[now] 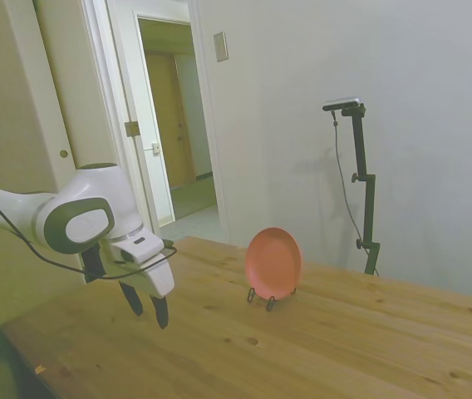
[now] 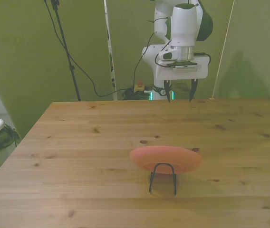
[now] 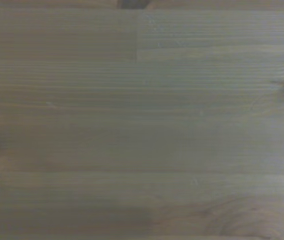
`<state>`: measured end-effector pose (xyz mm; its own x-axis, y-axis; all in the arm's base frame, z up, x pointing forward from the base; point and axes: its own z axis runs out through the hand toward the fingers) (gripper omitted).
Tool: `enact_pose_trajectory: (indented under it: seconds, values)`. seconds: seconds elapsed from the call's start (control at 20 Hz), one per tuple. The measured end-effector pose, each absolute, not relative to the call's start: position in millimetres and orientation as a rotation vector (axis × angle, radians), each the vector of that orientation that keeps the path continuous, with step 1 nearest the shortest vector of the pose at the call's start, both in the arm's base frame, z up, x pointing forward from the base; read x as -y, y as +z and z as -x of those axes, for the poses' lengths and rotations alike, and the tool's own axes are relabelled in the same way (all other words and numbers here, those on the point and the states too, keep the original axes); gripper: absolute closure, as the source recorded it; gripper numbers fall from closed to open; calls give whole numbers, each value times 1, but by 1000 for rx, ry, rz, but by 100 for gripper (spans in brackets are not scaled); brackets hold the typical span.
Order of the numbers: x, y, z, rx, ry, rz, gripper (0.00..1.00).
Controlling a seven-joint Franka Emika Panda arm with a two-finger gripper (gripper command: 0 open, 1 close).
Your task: Unload the plate
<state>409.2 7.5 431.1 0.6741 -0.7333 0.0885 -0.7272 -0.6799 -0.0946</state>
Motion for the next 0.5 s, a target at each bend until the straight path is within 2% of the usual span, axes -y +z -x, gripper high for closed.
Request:
enact_pose_trajectory:
  seconds: [0.2, 0.5]
  values:
    - [6, 440, -419, -1254, -270, 2773, 0]
    - [68, 501, -468, -1385, -594, 2624, 0]
